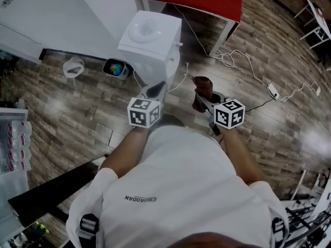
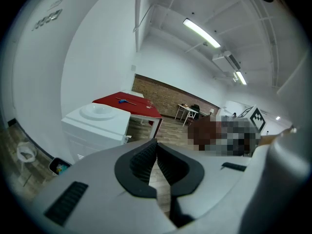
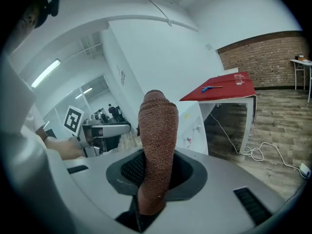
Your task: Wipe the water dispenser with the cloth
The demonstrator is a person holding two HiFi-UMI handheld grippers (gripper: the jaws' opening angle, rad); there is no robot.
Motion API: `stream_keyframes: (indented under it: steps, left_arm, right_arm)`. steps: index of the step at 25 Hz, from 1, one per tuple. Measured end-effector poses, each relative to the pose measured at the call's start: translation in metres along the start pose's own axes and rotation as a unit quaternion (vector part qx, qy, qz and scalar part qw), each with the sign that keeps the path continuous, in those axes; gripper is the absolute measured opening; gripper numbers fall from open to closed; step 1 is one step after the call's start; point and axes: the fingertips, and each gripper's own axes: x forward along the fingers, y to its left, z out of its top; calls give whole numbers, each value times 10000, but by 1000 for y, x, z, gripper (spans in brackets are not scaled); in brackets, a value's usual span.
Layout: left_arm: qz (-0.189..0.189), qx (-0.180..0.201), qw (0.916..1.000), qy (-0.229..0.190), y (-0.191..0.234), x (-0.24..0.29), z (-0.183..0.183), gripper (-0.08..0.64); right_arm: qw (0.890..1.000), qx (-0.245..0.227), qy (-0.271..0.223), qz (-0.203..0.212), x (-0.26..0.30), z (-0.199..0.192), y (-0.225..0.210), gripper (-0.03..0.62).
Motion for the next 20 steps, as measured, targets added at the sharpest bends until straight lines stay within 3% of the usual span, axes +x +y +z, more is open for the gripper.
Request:
stream_keyframes:
  steps: [6,12,20]
  left_arm:
    - [235,-17,9997,85,0,3,-2,-1]
    - [512,-177,9985,-41,29,29,15,0]
    - [1133,-691,9901,-454,86,60,50,0]
  right_arm:
    - [9997,-46,151,203,13,2,-13,86]
    - [9964,-470,376,590,57,41,-22,86]
    - [9764,-1356,1133,1244,137,92,-34,86]
